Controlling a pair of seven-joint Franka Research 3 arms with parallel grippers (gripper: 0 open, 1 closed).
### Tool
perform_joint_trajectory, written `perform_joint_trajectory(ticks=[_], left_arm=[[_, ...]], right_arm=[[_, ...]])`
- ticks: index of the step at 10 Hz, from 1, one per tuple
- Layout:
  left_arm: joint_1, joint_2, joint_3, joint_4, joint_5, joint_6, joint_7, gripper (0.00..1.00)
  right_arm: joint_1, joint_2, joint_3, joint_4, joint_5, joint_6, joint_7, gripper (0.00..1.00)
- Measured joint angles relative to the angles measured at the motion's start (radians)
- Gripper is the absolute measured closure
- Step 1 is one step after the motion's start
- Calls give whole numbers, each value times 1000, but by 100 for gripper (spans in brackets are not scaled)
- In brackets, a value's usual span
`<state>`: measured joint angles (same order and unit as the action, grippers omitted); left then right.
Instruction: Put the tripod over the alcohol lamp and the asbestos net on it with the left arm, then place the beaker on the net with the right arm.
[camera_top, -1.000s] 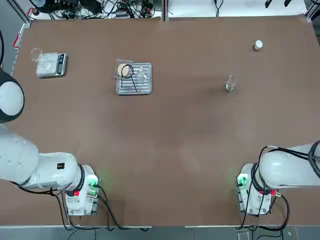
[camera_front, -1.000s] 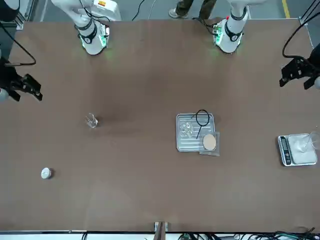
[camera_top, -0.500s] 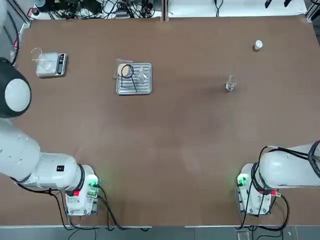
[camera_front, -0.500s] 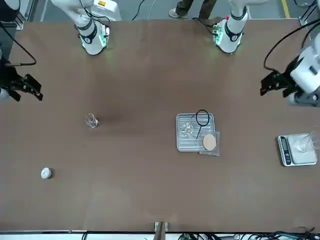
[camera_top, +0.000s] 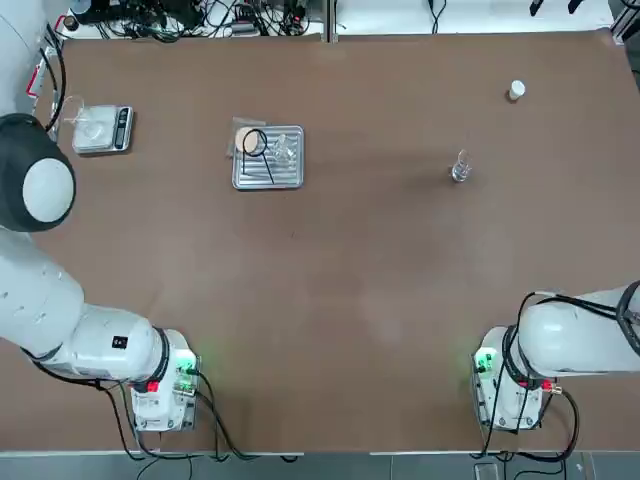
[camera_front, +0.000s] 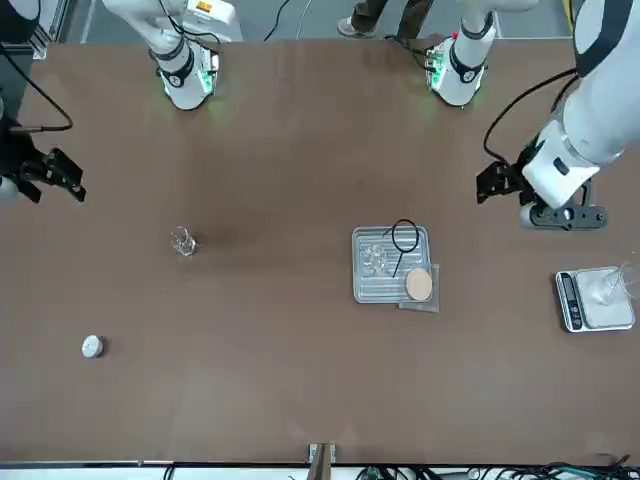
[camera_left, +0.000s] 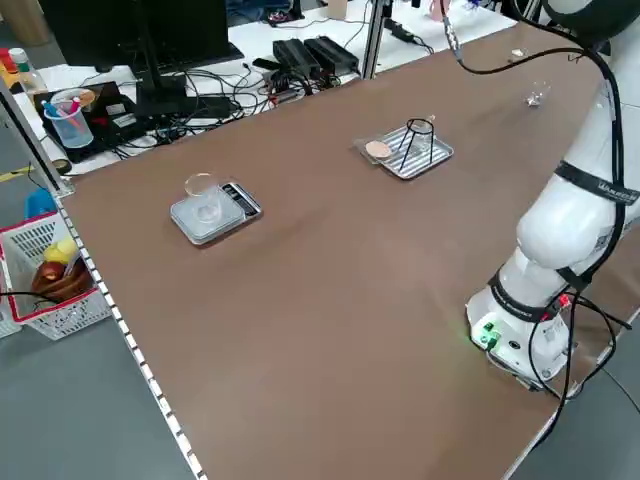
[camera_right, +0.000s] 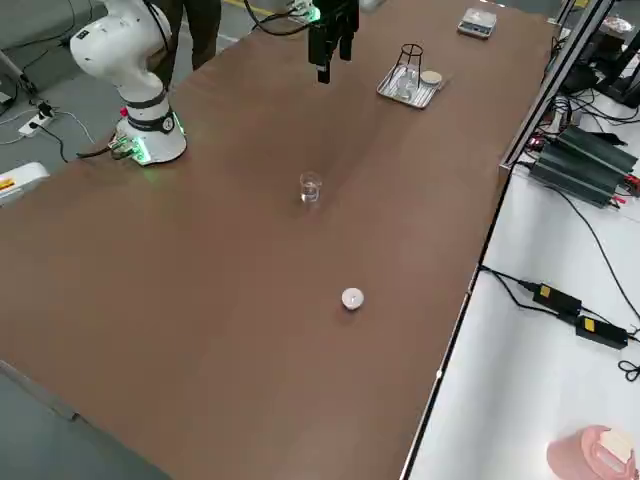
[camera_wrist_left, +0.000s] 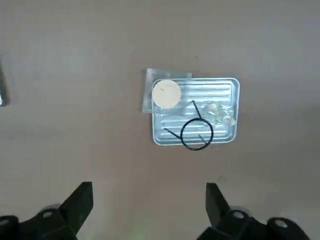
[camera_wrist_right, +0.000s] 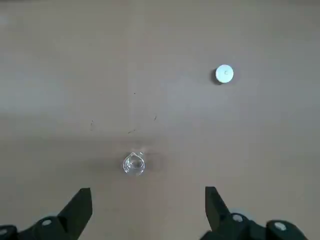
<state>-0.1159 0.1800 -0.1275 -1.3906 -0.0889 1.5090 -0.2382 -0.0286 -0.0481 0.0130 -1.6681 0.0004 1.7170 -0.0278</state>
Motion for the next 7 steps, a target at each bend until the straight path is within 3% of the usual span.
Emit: perform_joint_trajectory(ticks=[3,7], left_arm=[[-43,37,-1,-1,-3,28,-67,0],[-176,102,-5,-19,42,132,-205,2]], right_arm=[[0,0,0,0,0,2,0,0],[2,0,2,0,2,2,0,0]])
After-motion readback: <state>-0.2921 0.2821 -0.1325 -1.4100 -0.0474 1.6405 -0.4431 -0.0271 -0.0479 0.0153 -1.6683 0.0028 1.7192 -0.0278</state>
